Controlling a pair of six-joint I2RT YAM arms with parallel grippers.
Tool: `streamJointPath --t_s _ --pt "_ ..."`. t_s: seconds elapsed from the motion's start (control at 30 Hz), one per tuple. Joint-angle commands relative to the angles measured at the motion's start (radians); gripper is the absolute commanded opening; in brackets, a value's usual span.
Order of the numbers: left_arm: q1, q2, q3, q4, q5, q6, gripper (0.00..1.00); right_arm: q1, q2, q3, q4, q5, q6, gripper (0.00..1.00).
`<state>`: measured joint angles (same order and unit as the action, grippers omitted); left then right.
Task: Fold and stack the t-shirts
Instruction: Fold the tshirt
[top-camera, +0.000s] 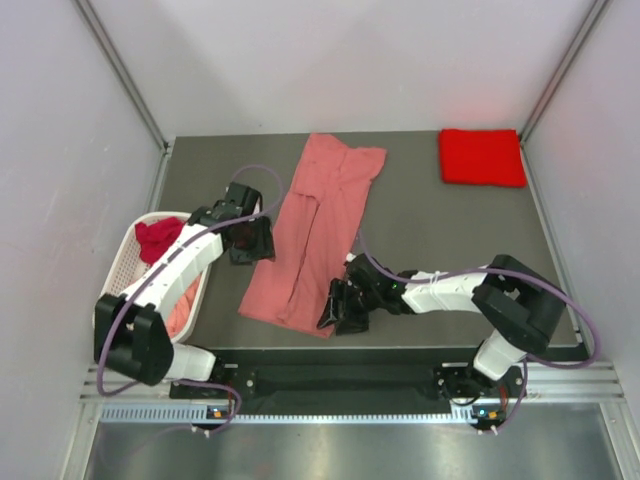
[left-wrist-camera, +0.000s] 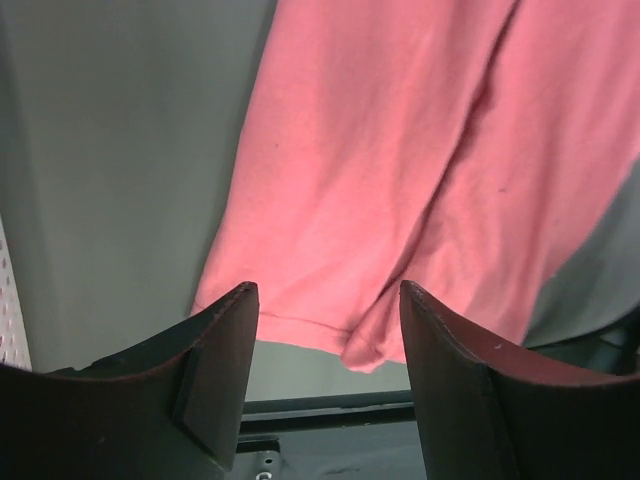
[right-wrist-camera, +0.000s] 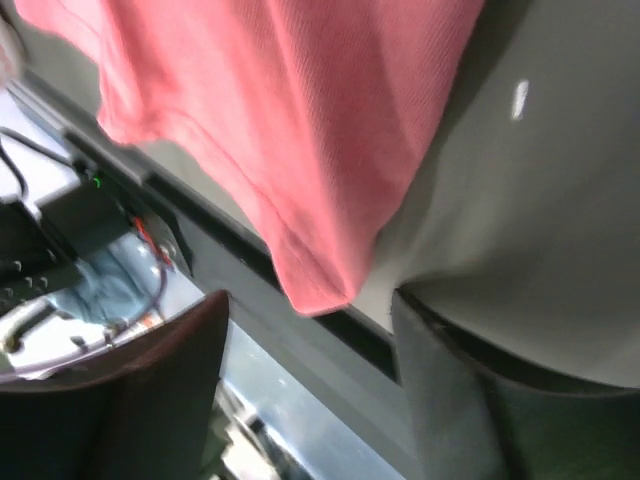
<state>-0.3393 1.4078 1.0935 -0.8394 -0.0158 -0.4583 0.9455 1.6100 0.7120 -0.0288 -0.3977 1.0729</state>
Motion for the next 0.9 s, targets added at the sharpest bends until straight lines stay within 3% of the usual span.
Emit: streamJointPath --t_s 0.0,0.33,0.43,0.47,0.53,0.87 --pt "0.000 -0.130 0.005 0.049 0.011 -0.023 0.63 0.033 -0.001 -0.049 0.145 0.129 0.171 0.62" --pt "-0.001 -0.224 -0.004 -0.018 0.069 -0.008 0.60 0.058 0.031 -0.040 0.073 0.207 0.233 0.36" --pt "-0.001 -0.231 -0.030 -0.010 0.060 0.001 0.60 0.053 0.036 -0.036 0.037 0.203 0.219 0.21" --pt "-0.001 -0.233 -0.040 -0.007 0.060 0.004 0.60 0.050 0.037 -0.033 -0.003 0.198 0.196 0.08" --pt "-0.001 -0.231 -0.050 0.005 0.069 0.012 0.60 0.047 0.037 -0.029 -0.032 0.197 0.170 0.00" --pt "-0.013 -0.224 -0.199 0.078 0.229 -0.043 0.60 0.003 -0.114 -0.207 -0.108 0.180 0.055 0.00"
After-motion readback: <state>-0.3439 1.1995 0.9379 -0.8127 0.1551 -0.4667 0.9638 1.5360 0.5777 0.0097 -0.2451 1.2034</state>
